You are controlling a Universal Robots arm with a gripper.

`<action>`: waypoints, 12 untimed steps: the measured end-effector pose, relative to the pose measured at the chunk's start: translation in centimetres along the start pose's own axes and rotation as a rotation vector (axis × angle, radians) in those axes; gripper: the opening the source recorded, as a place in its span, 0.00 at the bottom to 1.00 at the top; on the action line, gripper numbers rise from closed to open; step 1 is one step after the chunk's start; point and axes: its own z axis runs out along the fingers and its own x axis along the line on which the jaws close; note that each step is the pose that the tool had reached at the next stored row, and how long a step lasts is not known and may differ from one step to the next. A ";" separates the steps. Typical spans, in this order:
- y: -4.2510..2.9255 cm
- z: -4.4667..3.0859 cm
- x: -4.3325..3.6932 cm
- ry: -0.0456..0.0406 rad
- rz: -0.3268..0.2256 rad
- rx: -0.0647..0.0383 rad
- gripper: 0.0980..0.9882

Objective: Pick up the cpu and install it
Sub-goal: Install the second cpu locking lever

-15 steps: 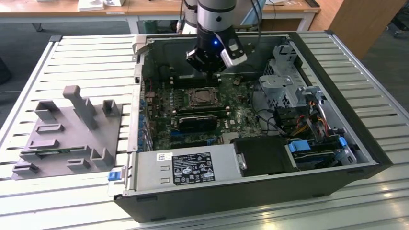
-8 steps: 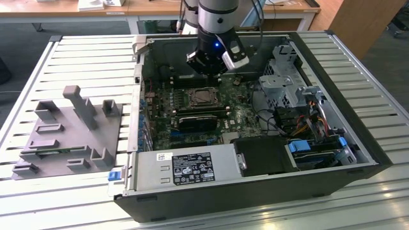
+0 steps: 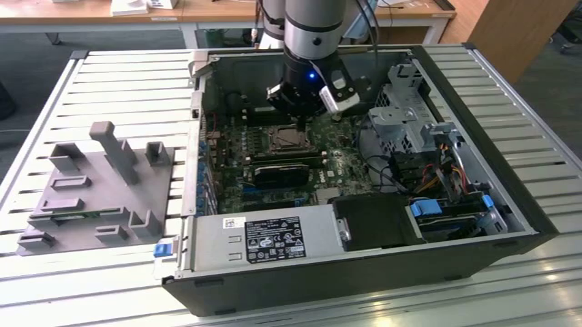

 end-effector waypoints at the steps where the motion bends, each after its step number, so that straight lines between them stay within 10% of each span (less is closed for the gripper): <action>1: -0.02 0.13 -0.01 0.0041 0.000 0.000 0.01; 12: -1.62 1.00 0.28 0.0111 0.000 -0.010 0.01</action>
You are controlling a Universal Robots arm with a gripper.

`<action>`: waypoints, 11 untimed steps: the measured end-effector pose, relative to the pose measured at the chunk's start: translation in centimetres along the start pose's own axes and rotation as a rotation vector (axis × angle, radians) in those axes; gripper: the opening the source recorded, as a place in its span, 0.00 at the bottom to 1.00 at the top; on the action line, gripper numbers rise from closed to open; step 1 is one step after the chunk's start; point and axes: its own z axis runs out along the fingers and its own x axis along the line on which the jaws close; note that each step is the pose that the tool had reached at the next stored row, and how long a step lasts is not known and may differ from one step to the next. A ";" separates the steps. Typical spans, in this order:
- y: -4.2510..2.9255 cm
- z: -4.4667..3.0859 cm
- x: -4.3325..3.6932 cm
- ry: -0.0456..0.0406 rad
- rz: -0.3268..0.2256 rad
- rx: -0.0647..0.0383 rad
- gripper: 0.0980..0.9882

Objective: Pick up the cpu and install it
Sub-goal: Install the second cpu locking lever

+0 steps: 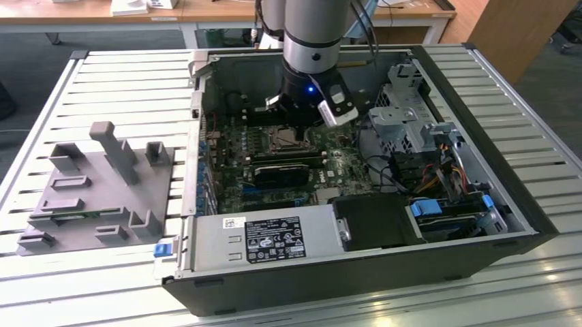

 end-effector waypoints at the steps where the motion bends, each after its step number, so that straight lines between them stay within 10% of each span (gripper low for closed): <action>1: -0.05 0.01 0.30 0.0000 0.000 0.000 0.01; 11: -0.66 0.13 2.09 -0.0001 -0.001 0.000 0.01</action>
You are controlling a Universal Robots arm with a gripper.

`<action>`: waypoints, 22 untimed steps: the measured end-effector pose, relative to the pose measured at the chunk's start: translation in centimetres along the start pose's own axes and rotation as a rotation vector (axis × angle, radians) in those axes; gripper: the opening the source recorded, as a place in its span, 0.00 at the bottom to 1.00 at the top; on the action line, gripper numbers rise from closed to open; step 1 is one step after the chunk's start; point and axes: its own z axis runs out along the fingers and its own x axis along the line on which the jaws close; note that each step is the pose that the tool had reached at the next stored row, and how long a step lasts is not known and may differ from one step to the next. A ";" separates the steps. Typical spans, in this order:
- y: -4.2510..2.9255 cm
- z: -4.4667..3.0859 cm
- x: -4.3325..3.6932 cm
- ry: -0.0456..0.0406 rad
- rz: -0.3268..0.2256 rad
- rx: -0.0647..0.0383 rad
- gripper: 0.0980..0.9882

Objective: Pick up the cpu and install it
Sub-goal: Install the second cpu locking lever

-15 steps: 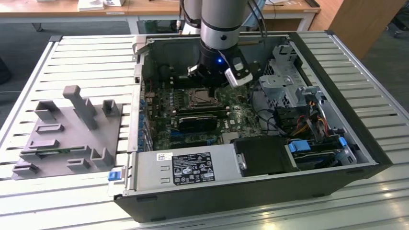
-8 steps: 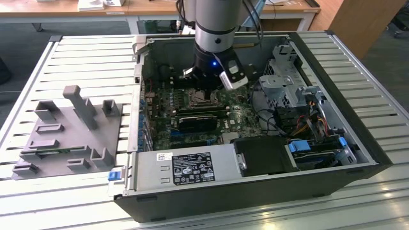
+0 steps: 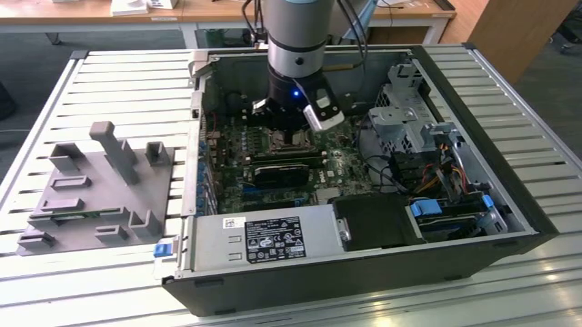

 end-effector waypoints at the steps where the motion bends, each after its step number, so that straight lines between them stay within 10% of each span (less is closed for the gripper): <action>1: -0.02 0.05 0.13 0.0000 0.000 0.000 0.01; 14: -0.26 2.18 0.23 0.0066 0.001 0.000 0.01; 22: -1.23 2.11 0.55 0.0107 0.000 -0.070 0.01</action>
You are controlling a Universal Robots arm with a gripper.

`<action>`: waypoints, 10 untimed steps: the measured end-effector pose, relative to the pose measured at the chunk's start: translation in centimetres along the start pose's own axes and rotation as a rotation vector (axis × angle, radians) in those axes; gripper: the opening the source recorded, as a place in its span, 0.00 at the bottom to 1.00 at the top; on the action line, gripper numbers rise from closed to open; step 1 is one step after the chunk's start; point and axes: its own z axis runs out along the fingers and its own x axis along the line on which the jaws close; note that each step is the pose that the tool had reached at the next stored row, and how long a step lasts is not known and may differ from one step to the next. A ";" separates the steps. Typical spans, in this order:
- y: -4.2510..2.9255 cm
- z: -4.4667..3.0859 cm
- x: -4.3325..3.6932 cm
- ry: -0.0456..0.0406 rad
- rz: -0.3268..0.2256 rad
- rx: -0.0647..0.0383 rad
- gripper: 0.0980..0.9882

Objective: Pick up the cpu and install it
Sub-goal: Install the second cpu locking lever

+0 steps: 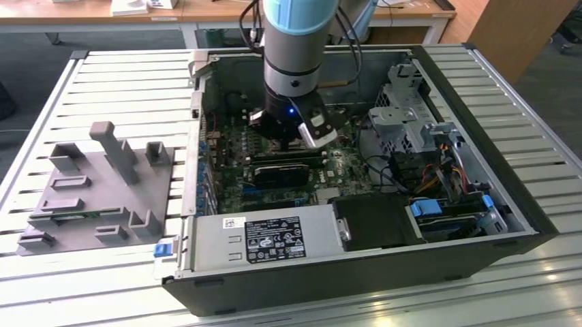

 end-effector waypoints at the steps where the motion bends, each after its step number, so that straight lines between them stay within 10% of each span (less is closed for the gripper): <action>1: -0.11 -0.01 0.17 0.0006 0.000 -0.010 0.01; 10: -1.39 -0.03 1.45 0.0018 0.000 -0.030 0.01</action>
